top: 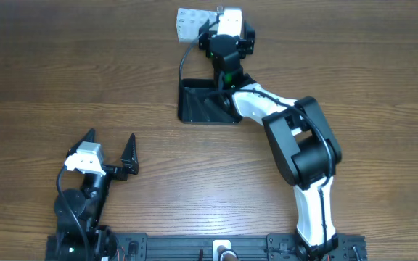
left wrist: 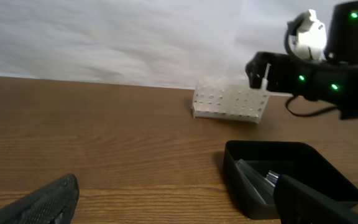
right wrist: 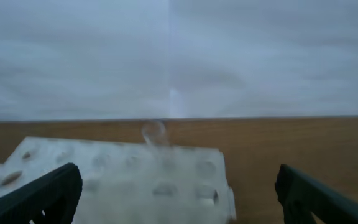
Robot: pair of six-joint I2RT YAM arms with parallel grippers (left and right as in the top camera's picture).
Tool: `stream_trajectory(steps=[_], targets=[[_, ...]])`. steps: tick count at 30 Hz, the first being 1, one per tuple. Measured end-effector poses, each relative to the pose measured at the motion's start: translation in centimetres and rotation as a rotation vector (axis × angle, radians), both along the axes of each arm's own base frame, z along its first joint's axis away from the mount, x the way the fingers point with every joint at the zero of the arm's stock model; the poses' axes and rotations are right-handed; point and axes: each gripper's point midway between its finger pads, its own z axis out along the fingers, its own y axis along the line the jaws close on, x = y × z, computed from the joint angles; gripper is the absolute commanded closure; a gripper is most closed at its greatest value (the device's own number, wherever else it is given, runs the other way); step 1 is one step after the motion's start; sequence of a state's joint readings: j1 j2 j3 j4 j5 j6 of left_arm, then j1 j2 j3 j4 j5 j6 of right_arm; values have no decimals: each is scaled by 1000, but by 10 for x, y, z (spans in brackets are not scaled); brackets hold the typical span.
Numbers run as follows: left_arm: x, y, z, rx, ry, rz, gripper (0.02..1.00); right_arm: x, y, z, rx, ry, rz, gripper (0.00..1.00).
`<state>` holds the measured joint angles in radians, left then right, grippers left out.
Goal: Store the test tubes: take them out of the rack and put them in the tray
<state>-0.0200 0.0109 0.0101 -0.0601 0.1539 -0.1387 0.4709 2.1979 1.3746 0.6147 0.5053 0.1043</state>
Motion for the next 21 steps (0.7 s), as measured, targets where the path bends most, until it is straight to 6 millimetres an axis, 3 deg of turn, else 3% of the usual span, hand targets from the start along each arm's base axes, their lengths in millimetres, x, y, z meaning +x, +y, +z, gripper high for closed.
stream_trajectory(steps=[8, 21], targets=[[0, 0, 0, 0, 0, 0, 20, 29, 12, 25, 25, -74, -5, 7], [0, 0, 0, 0, 0, 0, 20, 41, 11, 7, 5, -50, -13, 36]])
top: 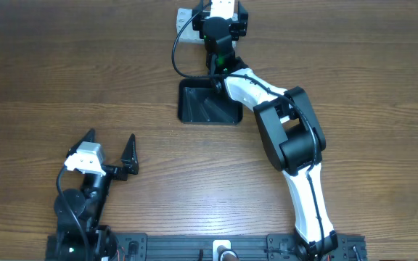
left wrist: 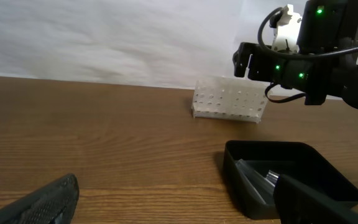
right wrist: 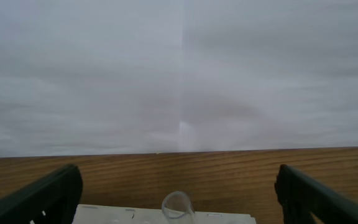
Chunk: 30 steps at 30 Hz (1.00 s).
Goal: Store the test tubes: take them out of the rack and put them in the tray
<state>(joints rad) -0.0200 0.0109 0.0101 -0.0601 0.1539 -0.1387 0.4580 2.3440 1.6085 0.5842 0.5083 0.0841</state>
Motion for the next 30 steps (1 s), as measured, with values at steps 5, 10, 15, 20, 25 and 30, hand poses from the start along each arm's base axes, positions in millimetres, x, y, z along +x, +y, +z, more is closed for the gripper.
stream_trajectory(steps=[5, 10, 15, 20, 25, 30], targets=[[0, 0, 0, 0, 0, 0, 20, 0, 0, 0, -2, 0, 1, 51], [0, 0, 0, 0, 0, 0, 20, 1, 0, -2, -5, 2, 1, 9], [0, 0, 0, 0, 0, 0, 20, 2, 1, -18, -17, 23, 2, 27], [0, 0, 0, 0, 0, 0, 20, 2, 1, -29, -24, 39, 1, 60], [0, 0, 0, 0, 0, 0, 20, 2, 1, -31, -30, 42, 2, 253], [0, 0, 0, 0, 0, 0, 20, 2, 0, -31, -18, 41, -1, 310]])
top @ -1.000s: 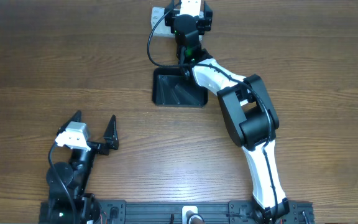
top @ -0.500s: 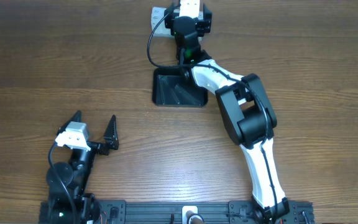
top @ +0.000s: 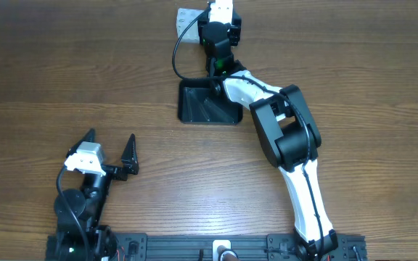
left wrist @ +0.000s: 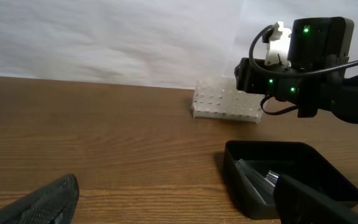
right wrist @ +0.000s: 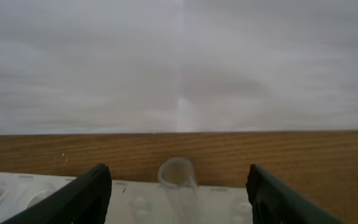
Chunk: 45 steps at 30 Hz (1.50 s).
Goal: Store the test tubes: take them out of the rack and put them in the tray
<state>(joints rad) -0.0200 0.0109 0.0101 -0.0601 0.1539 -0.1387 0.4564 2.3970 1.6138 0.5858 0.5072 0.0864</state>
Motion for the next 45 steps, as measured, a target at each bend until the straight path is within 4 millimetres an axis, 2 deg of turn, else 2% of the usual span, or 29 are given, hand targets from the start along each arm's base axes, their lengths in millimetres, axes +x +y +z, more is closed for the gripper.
stream_trajectory(steps=[5, 10, 15, 30, 45], targets=[[0, 0, 0, 0, 0, 0, 20, 0, -1, 0, 2, 0, -1, 406], [0, 0, 0, 0, 0, 0, 20, 1, -2, 1, 8, -2, -4, 437], [0, 0, 0, 0, 0, 0, 20, 1, -3, 1, 9, -3, -6, 535], [0, 0, 0, 0, 0, 0, 20, 1, -3, 1, 12, -3, -7, 704], [0, 0, 0, 0, 0, 0, 23, 1, -2, 1, 13, -4, -3, 796]])
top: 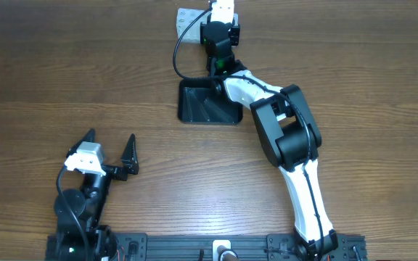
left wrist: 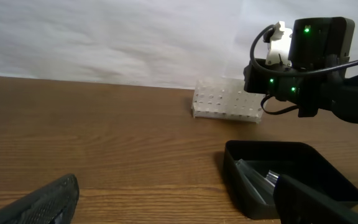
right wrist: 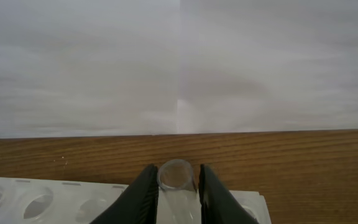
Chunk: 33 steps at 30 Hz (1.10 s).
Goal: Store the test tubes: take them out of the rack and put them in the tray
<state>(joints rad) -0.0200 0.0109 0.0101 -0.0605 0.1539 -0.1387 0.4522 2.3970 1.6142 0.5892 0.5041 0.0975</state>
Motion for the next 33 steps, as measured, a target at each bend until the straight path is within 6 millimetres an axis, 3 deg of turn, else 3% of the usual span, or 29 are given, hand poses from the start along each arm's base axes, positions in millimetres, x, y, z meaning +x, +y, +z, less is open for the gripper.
stream_trajectory(steps=[14, 20, 33], targets=[[0, 0, 0, 0, 0, 0, 20, 1, -1, 5, 8, -20, -4, 869], [0, 0, 0, 0, 0, 0, 20, 1, -1, 5, 5, -19, -4, 987], [0, 0, 0, 0, 0, 0, 18, 0, -1, 2, 3, -9, -5, 989]])
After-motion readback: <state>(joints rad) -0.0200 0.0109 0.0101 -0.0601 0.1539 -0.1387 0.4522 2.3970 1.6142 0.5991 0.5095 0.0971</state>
